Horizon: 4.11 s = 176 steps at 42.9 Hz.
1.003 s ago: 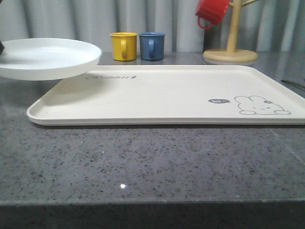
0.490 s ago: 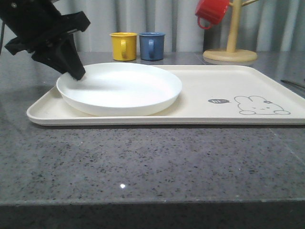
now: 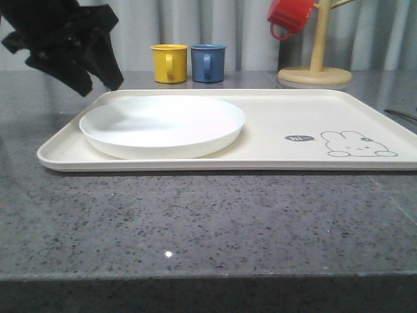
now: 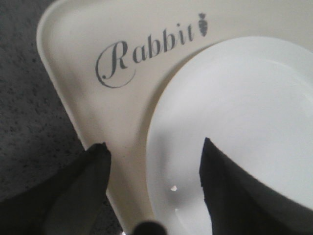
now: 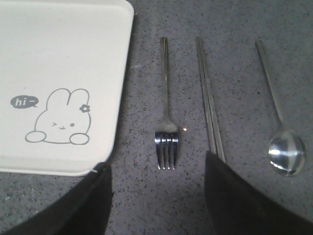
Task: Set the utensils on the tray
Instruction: 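Release the plate on the tray and raise the left gripper away, then grasp the silver fork beside the tray with the right gripper, then carry the fork over the tray and lower it beside the plate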
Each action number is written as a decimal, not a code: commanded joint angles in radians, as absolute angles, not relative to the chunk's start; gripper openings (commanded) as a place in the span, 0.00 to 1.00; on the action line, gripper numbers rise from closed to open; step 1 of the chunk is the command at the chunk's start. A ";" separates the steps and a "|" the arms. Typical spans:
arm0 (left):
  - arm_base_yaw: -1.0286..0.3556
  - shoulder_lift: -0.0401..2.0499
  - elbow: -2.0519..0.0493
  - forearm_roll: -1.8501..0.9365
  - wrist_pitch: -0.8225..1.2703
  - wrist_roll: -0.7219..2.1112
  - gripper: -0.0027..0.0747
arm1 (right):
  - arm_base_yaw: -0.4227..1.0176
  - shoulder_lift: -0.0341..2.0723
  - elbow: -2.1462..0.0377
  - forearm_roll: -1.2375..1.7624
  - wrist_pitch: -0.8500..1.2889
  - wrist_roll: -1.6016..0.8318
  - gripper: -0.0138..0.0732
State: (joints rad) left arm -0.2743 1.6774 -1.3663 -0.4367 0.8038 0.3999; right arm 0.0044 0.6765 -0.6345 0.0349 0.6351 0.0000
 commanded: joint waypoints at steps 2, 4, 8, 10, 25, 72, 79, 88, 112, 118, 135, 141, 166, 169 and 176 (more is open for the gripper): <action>-0.364 1.521 -1.402 -0.344 0.777 0.359 0.58 | -0.001 0.681 -0.668 0.031 0.578 0.000 0.68; -0.406 1.482 -1.401 -0.279 0.790 0.334 0.58 | -0.001 0.681 -0.668 0.031 0.578 0.000 0.68; -0.494 1.412 -1.386 -0.119 0.803 0.228 0.58 | -0.001 0.681 -0.668 0.031 0.578 0.000 0.68; -0.543 1.368 -1.362 -0.014 0.803 0.158 0.58 | -0.001 0.681 -0.668 0.031 0.578 0.000 0.68; -0.710 0.988 -1.069 0.036 0.725 0.040 0.58 | -0.001 0.681 -0.668 0.031 0.578 0.000 0.68; -0.710 0.709 -0.862 0.023 0.723 0.040 0.58 | -0.001 1.024 -0.945 0.016 0.784 0.000 0.67; -0.710 0.709 -0.862 0.023 0.723 0.040 0.58 | -0.001 1.193 -1.046 0.011 0.849 0.000 0.67; -0.710 0.709 -0.862 0.023 0.723 0.040 0.58 | -0.001 1.372 -1.145 0.011 0.866 0.000 0.62; -0.710 0.709 -0.862 0.023 0.723 0.040 0.58 | -0.001 1.618 -1.250 0.000 0.908 0.000 0.47; -0.710 0.709 -0.862 0.023 0.723 0.040 0.58 | -0.001 1.613 -1.250 0.000 0.912 0.000 0.24; -0.710 0.709 -0.862 0.023 0.723 0.040 0.58 | 0.076 1.477 -1.251 0.021 0.924 -0.014 0.09; -0.710 0.709 -0.862 0.023 0.723 0.040 0.58 | 0.182 1.460 -1.307 0.100 0.949 -0.027 0.09; -0.710 0.709 -0.862 0.023 0.723 0.040 0.58 | 0.395 1.736 -1.548 0.054 1.011 0.332 0.09; -0.710 0.709 -0.862 0.023 0.723 0.040 0.58 | 0.395 1.749 -1.548 0.017 0.981 0.406 0.09; -0.710 0.709 -0.862 0.023 0.723 0.040 0.58 | 0.395 1.760 -1.548 0.011 0.900 0.453 0.09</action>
